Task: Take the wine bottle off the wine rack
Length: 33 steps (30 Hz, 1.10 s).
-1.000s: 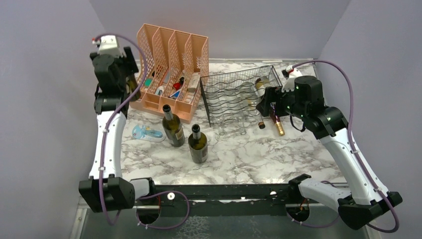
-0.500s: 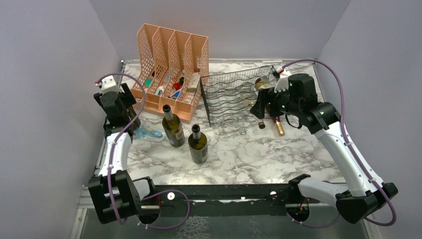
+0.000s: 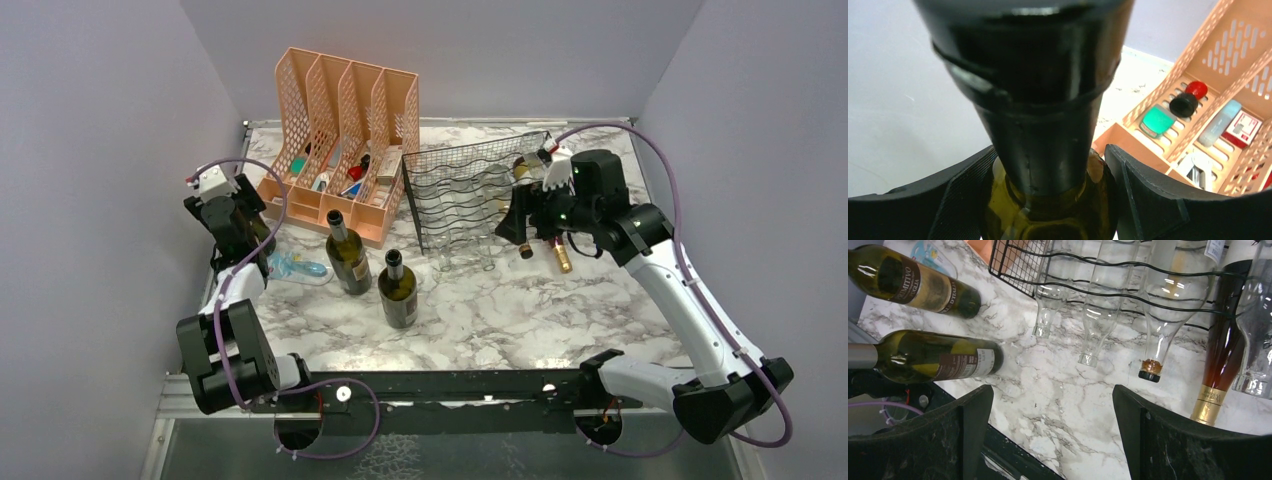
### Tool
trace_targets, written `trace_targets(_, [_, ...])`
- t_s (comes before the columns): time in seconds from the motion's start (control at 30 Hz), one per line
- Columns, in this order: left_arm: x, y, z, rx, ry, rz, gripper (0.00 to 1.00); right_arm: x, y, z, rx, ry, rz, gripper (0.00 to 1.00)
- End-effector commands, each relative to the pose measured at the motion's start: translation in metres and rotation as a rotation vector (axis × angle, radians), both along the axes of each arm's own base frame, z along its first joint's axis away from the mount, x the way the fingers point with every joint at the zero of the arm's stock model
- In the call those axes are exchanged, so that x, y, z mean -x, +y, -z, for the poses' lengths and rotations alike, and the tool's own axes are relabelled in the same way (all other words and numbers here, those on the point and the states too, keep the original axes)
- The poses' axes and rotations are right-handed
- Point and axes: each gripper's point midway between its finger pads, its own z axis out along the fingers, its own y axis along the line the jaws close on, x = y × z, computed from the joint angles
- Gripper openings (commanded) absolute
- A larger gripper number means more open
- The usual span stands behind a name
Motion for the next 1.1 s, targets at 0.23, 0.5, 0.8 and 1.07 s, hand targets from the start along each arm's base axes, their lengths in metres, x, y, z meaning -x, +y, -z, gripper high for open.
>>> trace_targets(0.23, [-0.012, -0.014, -0.019, -0.049, -0.099, 0.043, 0.44, -0.001, 0.018, 0.062, -0.023, 0.103, -0.009, 0.90])
trace_targets(0.5, [0.000, -0.031, -0.041, -0.080, -0.129, 0.058, 0.99, -0.001, 0.062, 0.085, -0.085, 0.121, -0.121, 0.89])
trace_targets(0.8, [0.025, -0.032, -0.056, -0.049, -0.106, -0.032, 0.99, -0.011, 0.108, 0.133, -0.041, 0.023, -0.034, 0.85])
trace_targets(1.07, [0.049, -0.054, -0.072, 0.127, -0.042, 0.019, 0.99, -0.031, 0.124, 0.175, 0.019, -0.010, 0.044, 0.77])
